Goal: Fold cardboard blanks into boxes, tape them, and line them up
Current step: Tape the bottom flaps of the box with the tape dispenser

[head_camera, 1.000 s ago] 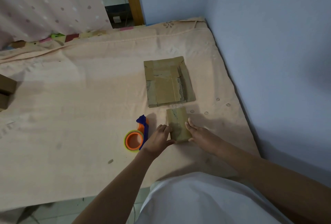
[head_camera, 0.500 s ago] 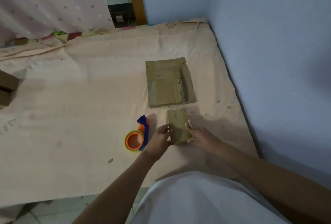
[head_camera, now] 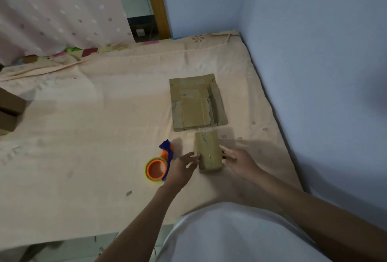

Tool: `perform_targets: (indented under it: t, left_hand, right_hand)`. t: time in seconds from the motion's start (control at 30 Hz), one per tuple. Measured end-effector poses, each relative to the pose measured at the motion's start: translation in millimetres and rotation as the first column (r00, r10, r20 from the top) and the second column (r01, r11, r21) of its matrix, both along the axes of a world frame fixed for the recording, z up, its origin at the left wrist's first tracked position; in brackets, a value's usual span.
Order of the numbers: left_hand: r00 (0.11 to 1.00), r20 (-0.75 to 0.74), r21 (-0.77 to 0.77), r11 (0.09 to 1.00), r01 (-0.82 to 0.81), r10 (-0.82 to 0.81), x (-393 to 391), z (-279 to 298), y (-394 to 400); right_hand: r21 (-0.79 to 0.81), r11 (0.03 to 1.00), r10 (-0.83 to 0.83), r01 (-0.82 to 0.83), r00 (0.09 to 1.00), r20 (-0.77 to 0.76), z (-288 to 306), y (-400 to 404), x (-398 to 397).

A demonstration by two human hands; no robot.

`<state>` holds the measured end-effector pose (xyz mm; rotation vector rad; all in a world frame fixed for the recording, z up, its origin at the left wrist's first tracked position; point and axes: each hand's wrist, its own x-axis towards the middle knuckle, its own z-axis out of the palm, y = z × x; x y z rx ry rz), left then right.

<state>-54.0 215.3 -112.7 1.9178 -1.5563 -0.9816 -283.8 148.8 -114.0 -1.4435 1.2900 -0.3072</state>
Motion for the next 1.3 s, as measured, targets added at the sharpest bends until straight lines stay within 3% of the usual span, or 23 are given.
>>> perform_targets:
  t: [0.07, 0.13, 0.17, 0.23, 0.3, 0.5, 0.63, 0.77, 0.9, 0.97, 1.07, 1.13, 1.2, 1.3]
  left_hand:
    - [0.998, 0.042, -0.011, 0.999, -0.04, 0.04, 3.3, 6.5, -10.6]
    - [0.989, 0.147, -0.017, 1.0, 0.026, -0.023, 6.8, 11.9, -22.0]
    - [0.978, 0.195, -0.006, 0.997, 0.071, -0.068, 8.0, 14.1, -27.7]
    - [0.95, 0.277, 0.03, 0.989, 0.144, -0.147, 8.2, 18.6, -38.2]
    - [0.924, 0.315, 0.072, 0.976, 0.206, -0.218, 4.9, 22.9, -49.8]
    - [0.848, 0.284, 0.248, 0.889, 0.385, -0.446, -6.5, 29.7, -93.0]
    - [0.896, 0.184, 0.297, 0.892, 0.341, -0.404, -4.7, 24.4, -103.1]
    - [0.954, 0.152, 0.278, 0.937, 0.21, -0.259, -2.9, 26.8, -101.0]
    - [0.987, 0.109, 0.301, 0.95, 0.082, -0.12, 3.0, 30.8, -81.8]
    - [1.0, -0.005, 0.317, 0.948, -0.026, 0.029, 4.1, 30.9, -70.4]
    - [0.889, -0.324, 0.392, 0.901, -0.185, 0.323, -3.6, 34.9, -50.0]
    - [0.821, -0.413, 0.422, 0.882, -0.211, 0.393, -9.1, 37.2, -33.1]
    - [0.839, -0.392, 0.393, 0.893, -0.218, 0.377, -10.5, 34.2, -22.7]
    - [0.954, -0.15, 0.29, 0.934, -0.21, 0.261, -11.2, 30.2, -27.6]
  right_hand:
    - [0.065, 0.959, -0.277, 0.275, 0.96, 0.034, -5.7, 4.9, -1.4]
    - [0.3, 0.813, -0.526, 0.499, 0.85, 0.012, -11.4, 10.4, -2.9]
    - [0.456, 0.725, -0.573, 0.516, 0.82, -0.016, -8.7, 15.7, -2.0]
    - [0.661, 0.604, -0.566, 0.445, 0.823, -0.037, 2.0, 26.3, 1.3]
    - [0.734, 0.56, -0.572, 0.384, 0.82, 0.007, 9.8, 31.6, 5.4]
    - [0.789, 0.509, -0.628, 0.345, 0.776, 0.066, 15.1, 30.6, 17.0]
    - [0.827, 0.468, -0.738, 0.311, 0.652, 0.172, 9.1, 28.7, 14.2]
    - [0.756, 0.519, -0.772, 0.399, 0.598, 0.215, 12.5, 19.5, 5.0]
    - [0.651, 0.604, -0.707, 0.459, 0.686, 0.172, 24.6, 5.4, 3.2]
    - [0.607, 0.643, -0.665, 0.466, 0.733, 0.142, 27.8, -3.7, 5.7]
    - [0.525, 0.72, -0.584, 0.455, 0.805, 0.103, 23.2, -20.1, 7.5]
    - [0.477, 0.768, -0.512, 0.428, 0.857, 0.056, 19.4, -27.9, 8.4]
    - [0.426, 0.81, -0.452, 0.403, 0.892, 0.017, 21.8, -31.0, 11.6]
    - [0.344, 0.849, -0.428, 0.401, 0.904, 0.004, 22.3, -27.5, 15.0]
